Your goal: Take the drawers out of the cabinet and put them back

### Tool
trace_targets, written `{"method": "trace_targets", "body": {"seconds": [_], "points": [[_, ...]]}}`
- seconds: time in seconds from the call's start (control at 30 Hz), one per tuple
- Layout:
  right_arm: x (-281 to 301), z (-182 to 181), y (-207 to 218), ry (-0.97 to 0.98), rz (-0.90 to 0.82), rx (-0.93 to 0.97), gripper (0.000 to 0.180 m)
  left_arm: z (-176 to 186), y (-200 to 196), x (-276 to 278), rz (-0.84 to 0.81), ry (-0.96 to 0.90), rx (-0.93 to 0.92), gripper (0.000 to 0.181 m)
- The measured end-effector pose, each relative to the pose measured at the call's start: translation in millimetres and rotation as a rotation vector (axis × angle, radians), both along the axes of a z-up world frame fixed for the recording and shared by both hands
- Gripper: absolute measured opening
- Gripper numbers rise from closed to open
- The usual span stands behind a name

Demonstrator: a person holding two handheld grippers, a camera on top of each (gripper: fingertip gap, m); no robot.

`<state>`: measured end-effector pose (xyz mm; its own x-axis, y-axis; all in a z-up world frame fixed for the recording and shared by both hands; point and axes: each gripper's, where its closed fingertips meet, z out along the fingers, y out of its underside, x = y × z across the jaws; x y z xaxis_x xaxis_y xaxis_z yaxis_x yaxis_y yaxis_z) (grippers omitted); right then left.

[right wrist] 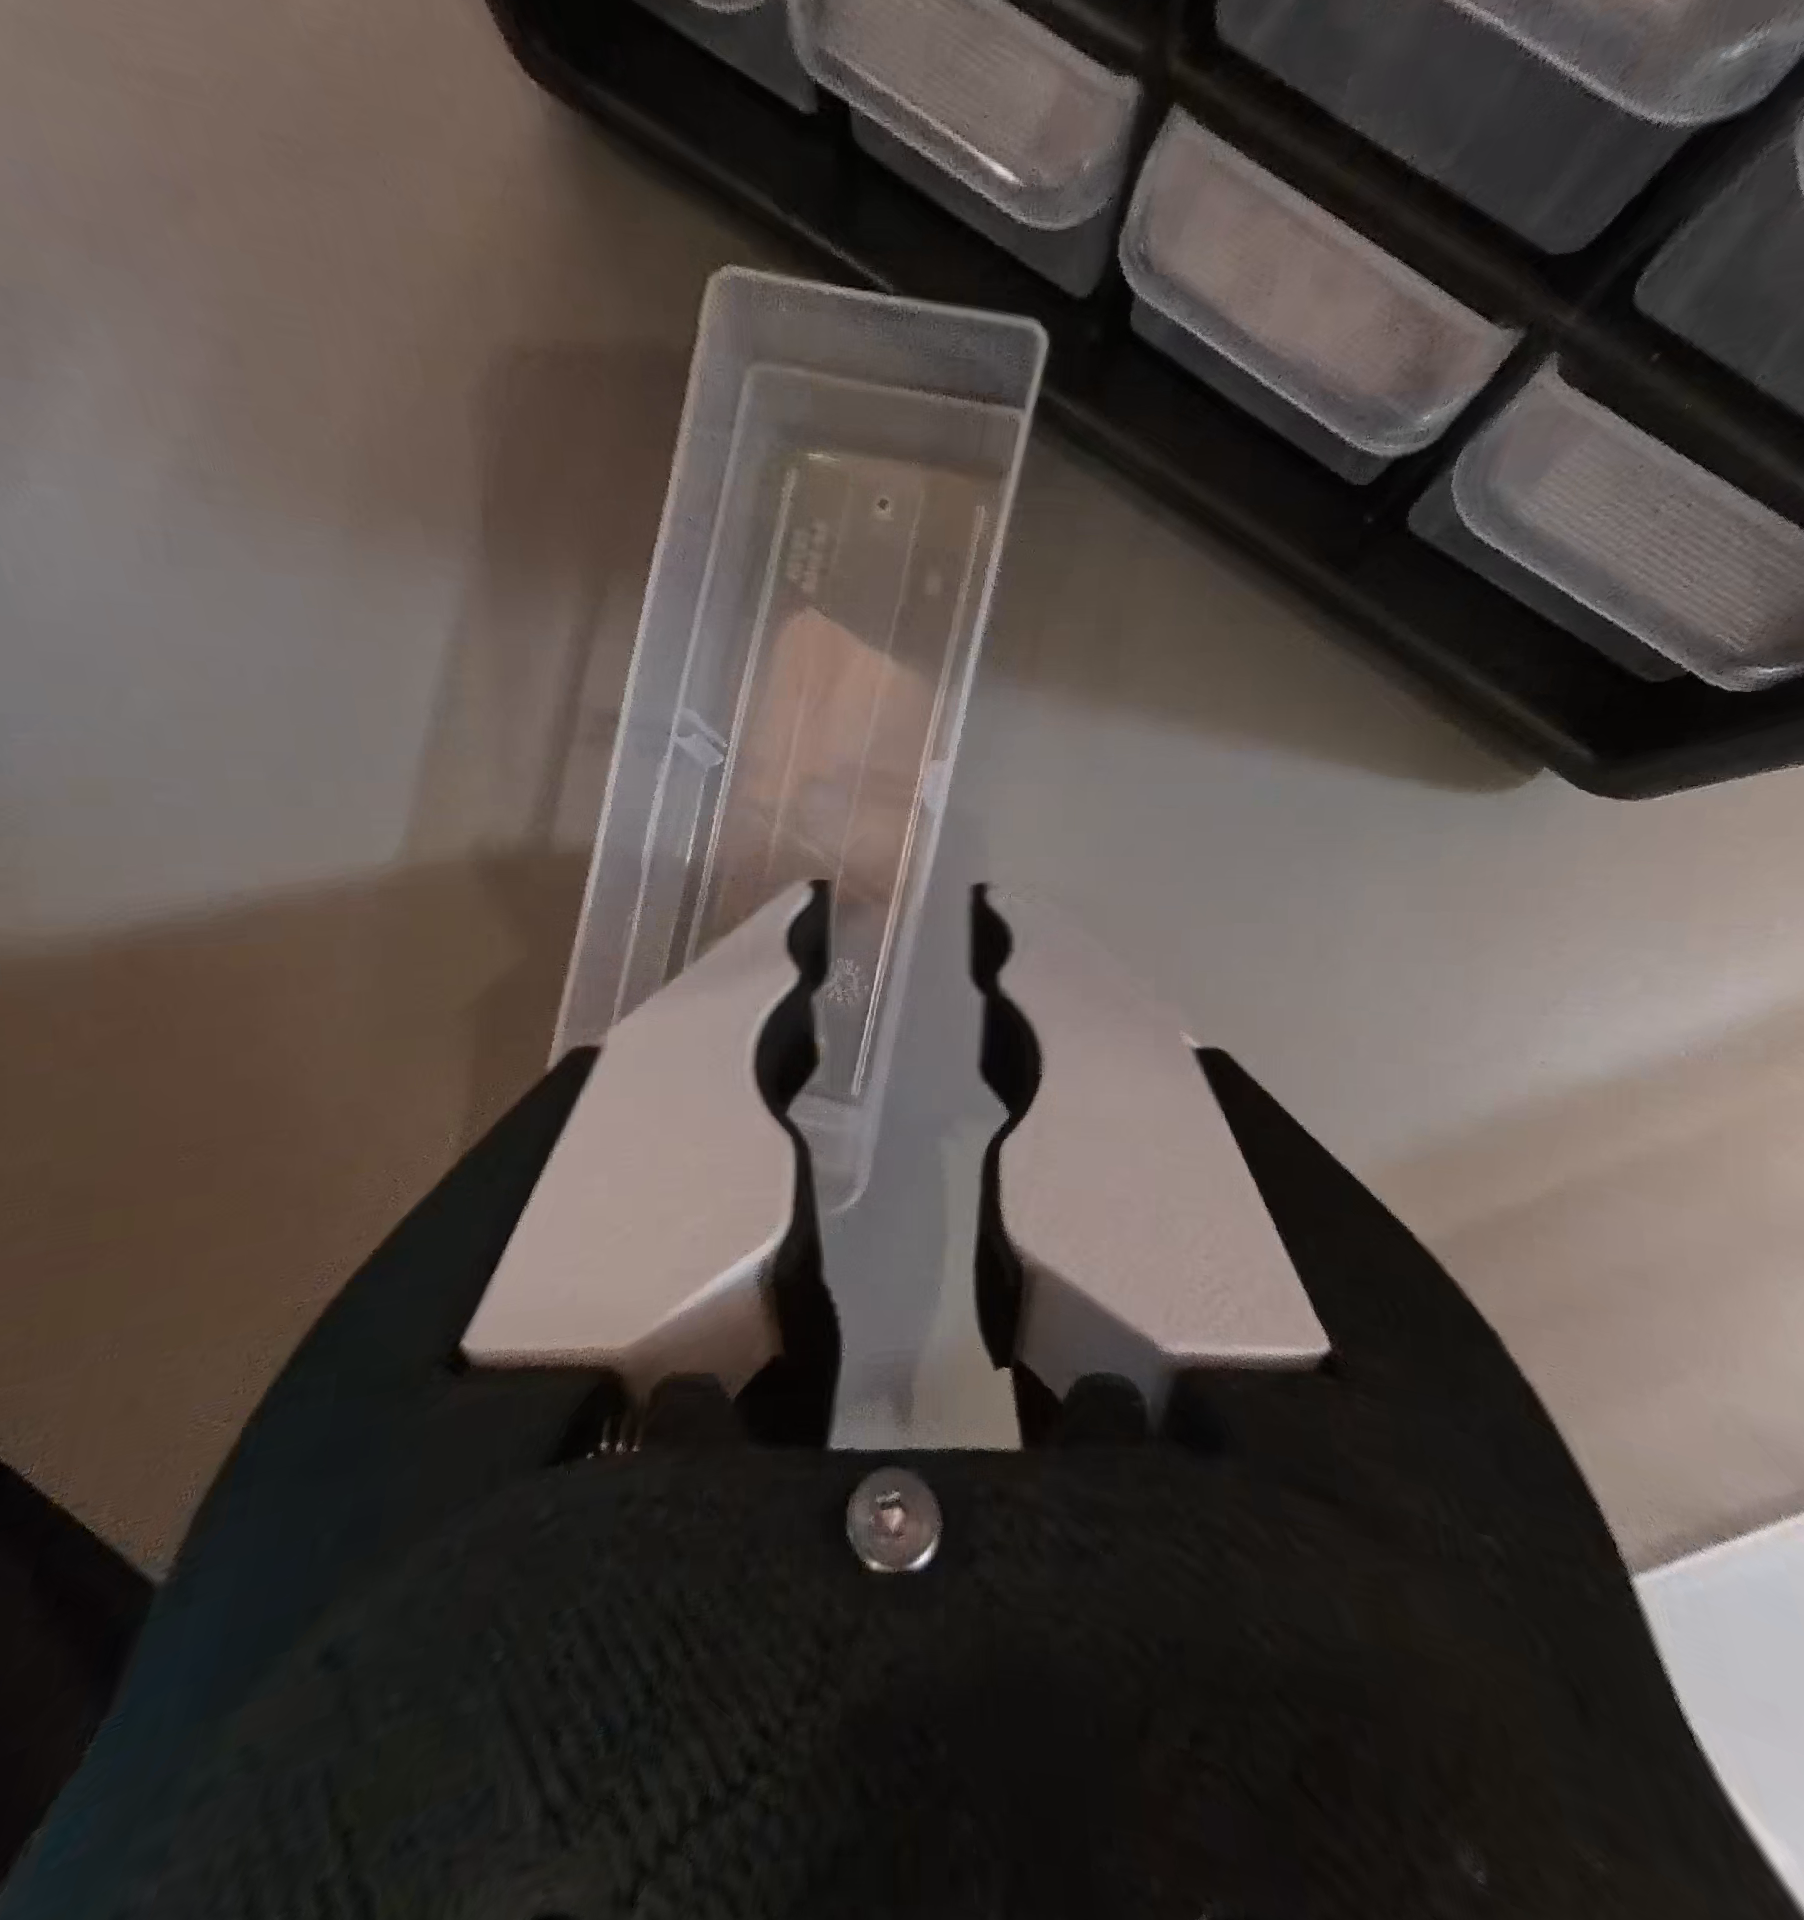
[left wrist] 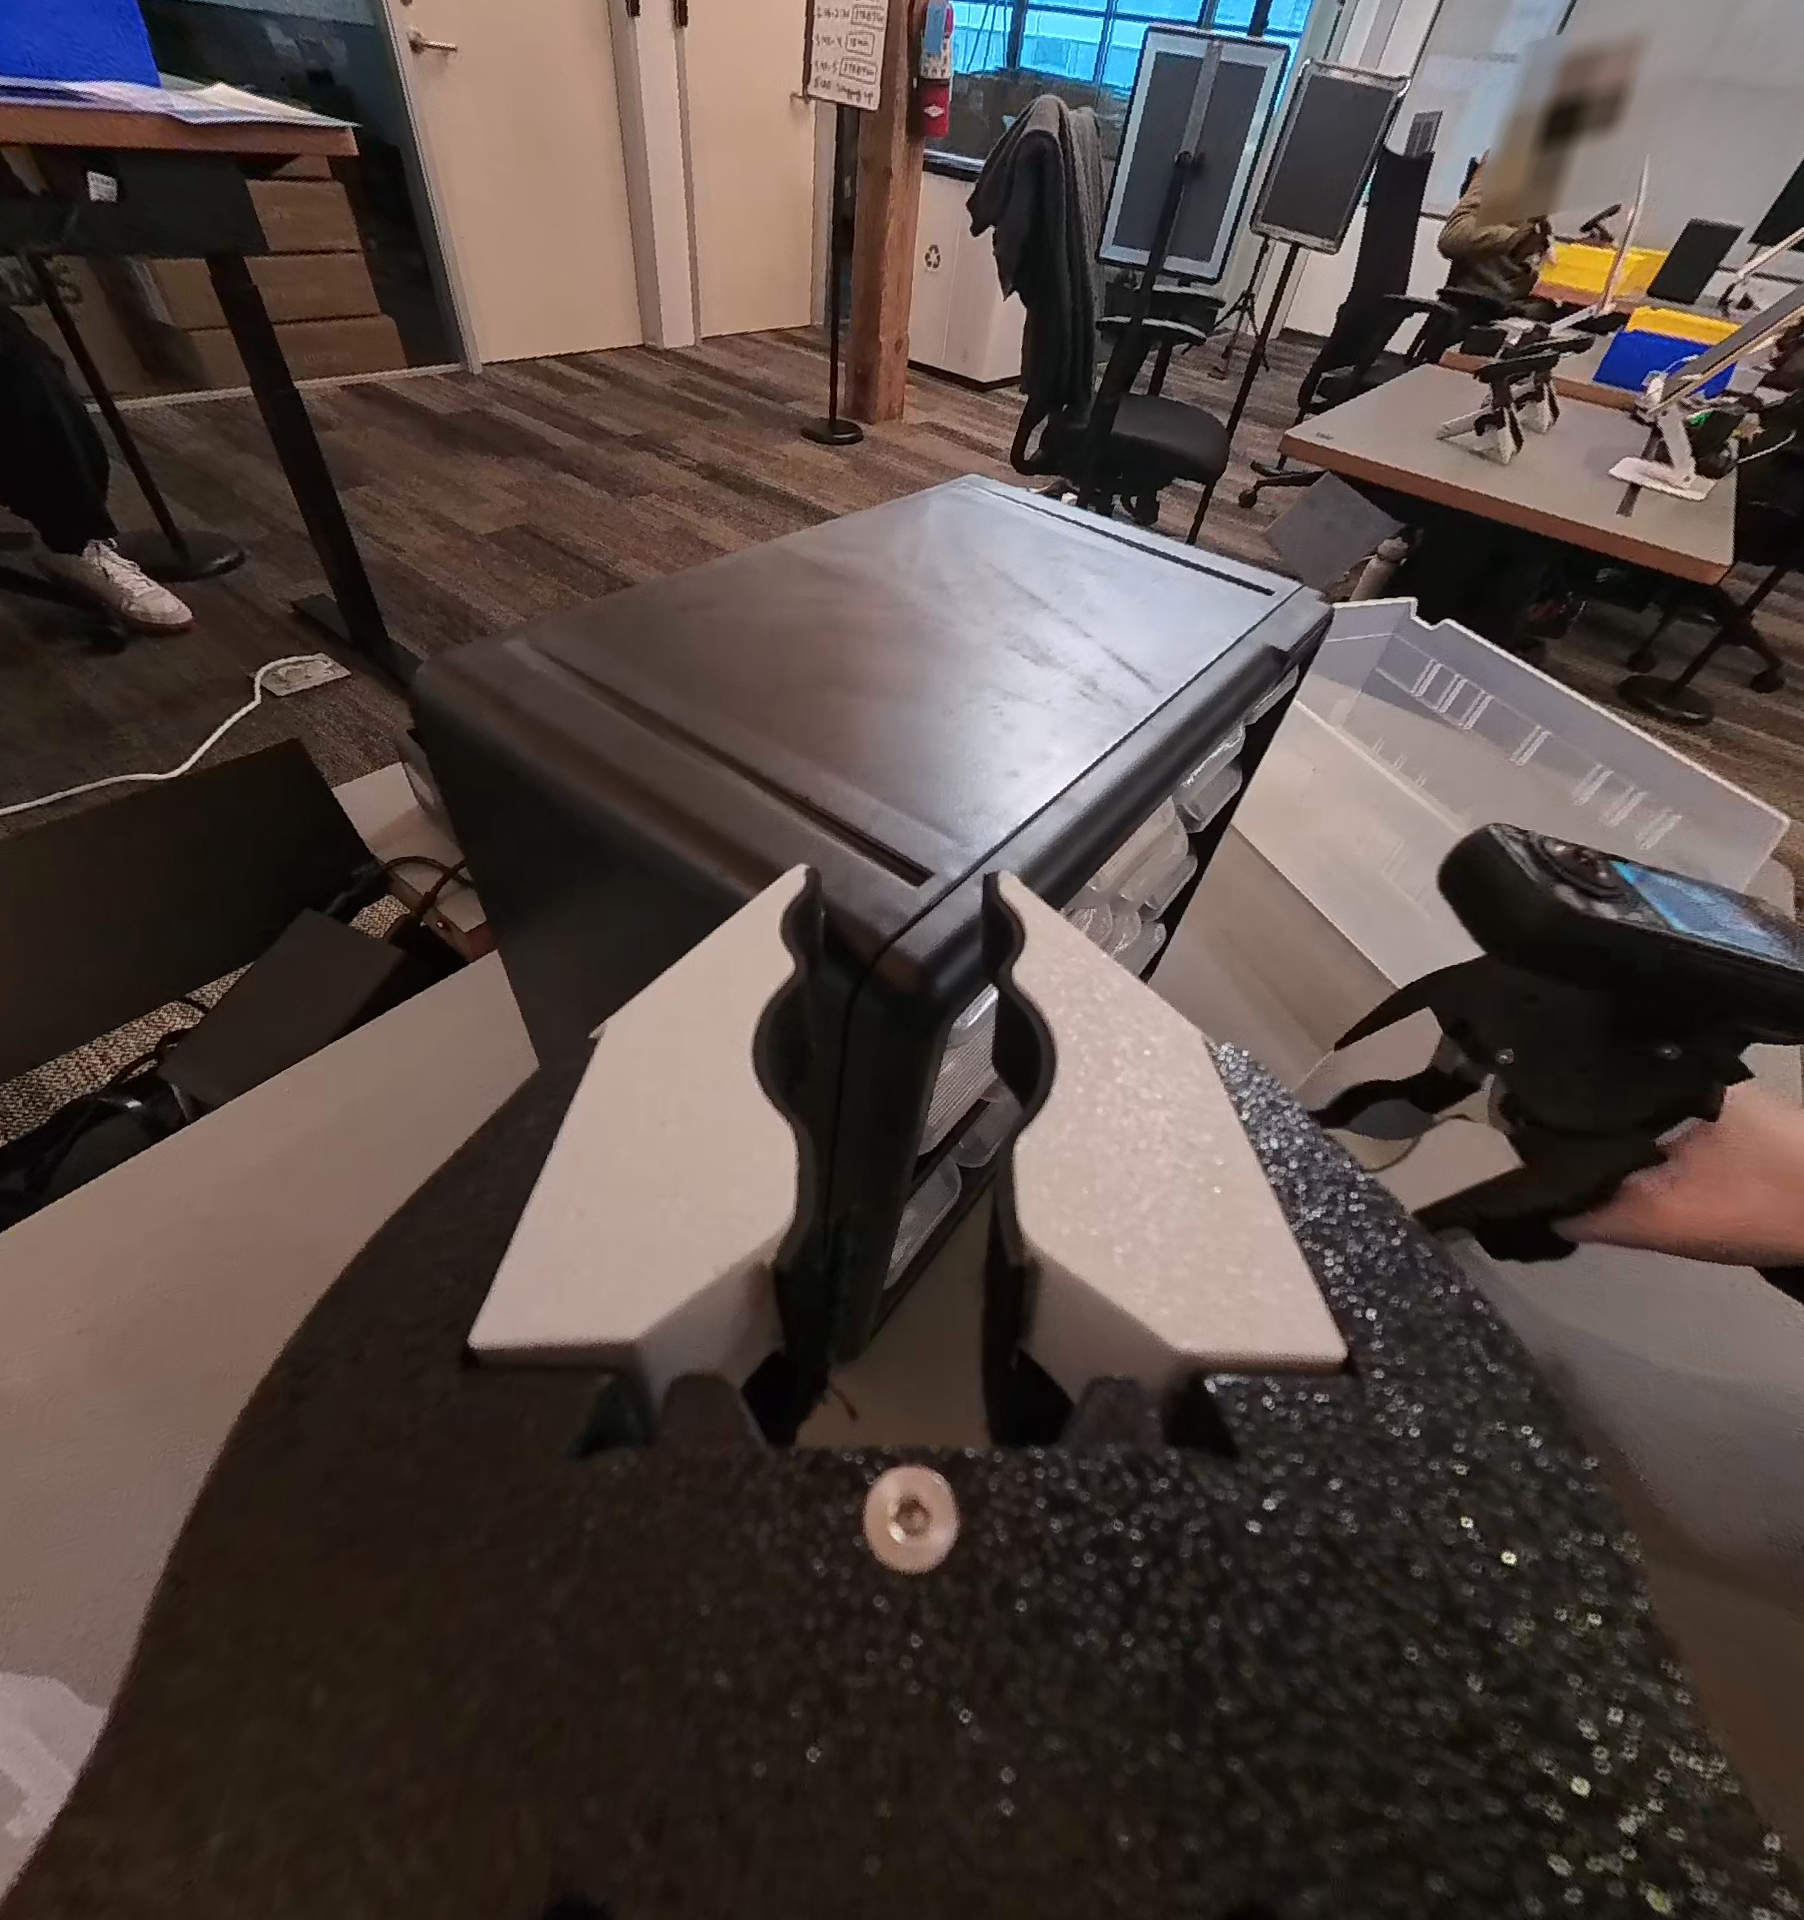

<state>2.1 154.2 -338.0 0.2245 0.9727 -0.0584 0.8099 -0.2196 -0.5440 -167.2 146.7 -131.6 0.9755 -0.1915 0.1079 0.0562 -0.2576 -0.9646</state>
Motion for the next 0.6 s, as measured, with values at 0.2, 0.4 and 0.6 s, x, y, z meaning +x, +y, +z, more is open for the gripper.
{"method": "trace_targets", "body": {"seconds": [0.2,0.4,0.6], "points": [[17.8,10.6,-4.8,-0.030,0.074,0.003,0.000,-0.5,0.1,0.1,0.010,0.018,-0.006,0.029],[94.7,89.7,29.6,-0.006,0.124,0.159,0.000,-0.6,0.4,-0.3,0.017,0.023,-0.009,0.028],[203.0,157.8,165.9,-0.174,-0.008,0.382,0.000,-1.1,2.5,0.2,0.041,0.051,-0.020,0.028]]}}
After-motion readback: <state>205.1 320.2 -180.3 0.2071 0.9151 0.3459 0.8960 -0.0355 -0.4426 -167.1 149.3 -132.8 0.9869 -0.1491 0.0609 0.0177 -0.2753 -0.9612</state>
